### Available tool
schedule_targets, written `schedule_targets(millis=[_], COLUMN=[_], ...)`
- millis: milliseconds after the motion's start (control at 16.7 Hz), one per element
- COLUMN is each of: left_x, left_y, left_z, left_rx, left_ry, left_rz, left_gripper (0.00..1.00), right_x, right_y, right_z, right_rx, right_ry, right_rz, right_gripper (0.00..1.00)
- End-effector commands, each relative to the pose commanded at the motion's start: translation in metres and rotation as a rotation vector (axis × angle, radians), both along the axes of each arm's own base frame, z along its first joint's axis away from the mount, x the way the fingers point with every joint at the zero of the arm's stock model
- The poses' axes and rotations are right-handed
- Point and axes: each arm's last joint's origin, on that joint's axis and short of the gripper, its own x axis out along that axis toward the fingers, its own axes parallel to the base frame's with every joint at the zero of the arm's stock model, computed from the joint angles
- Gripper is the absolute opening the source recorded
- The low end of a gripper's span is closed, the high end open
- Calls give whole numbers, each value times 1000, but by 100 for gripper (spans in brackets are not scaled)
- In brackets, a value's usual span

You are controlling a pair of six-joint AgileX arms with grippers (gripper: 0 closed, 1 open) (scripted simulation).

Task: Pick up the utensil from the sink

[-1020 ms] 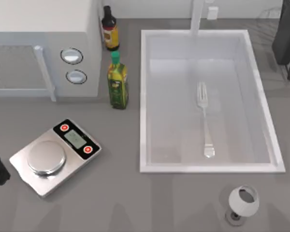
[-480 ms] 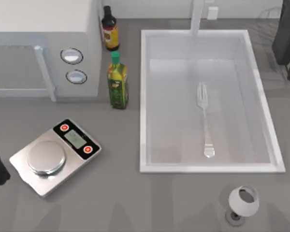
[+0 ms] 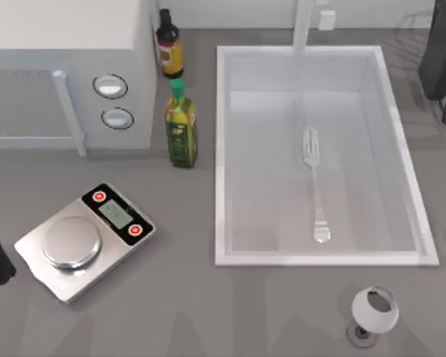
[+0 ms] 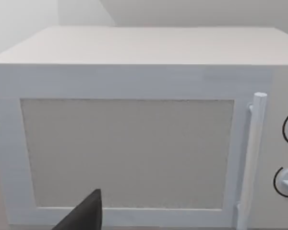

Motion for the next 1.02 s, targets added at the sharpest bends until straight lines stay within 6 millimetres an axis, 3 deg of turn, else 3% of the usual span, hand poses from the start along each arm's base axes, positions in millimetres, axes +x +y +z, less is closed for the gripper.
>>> schedule_targets(millis=[300,600,780,1020], left_x=[0,0,0,0], left_y=[0,0,0,0], left_z=[0,0,0,0], left_rx=[0,0,0,0], left_ry=[0,0,0,0], left_rz=[0,0,0,0], left_gripper=[100,100,100,100], right_x=[36,123,192,277], right_y=[8,31,55,97], right_z=[71,131,139,111], right_rx=[23,44,50,44], right_ry=[225,522,717,976], right_rz=[32,64,75,71], right_gripper=[100,100,100,100])
